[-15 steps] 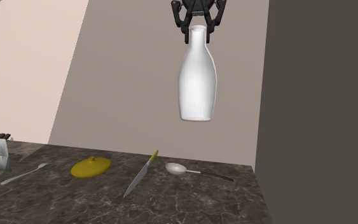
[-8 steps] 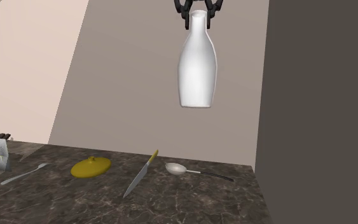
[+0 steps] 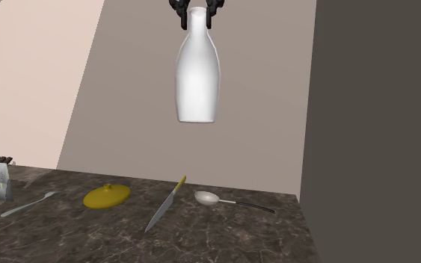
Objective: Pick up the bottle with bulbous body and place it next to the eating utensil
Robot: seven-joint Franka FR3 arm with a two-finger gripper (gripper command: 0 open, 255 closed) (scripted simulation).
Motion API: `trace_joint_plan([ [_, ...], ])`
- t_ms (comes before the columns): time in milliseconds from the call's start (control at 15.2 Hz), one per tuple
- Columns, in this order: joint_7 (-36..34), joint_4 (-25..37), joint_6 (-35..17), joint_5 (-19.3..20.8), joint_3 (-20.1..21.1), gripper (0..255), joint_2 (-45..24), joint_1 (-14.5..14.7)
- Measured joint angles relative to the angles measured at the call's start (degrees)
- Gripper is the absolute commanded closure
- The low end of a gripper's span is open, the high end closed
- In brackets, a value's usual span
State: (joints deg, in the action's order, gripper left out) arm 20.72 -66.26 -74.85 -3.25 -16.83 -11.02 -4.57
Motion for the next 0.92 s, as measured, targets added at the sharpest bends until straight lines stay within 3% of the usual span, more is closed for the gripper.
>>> trace_joint_plan([
  [396,-8.53,-12.01,-3.29,2.53,3.75,255,9.16,5.73],
  [924,-19.94,-20.58,-4.70,3.28,9.74,255,16.48,11.24],
])
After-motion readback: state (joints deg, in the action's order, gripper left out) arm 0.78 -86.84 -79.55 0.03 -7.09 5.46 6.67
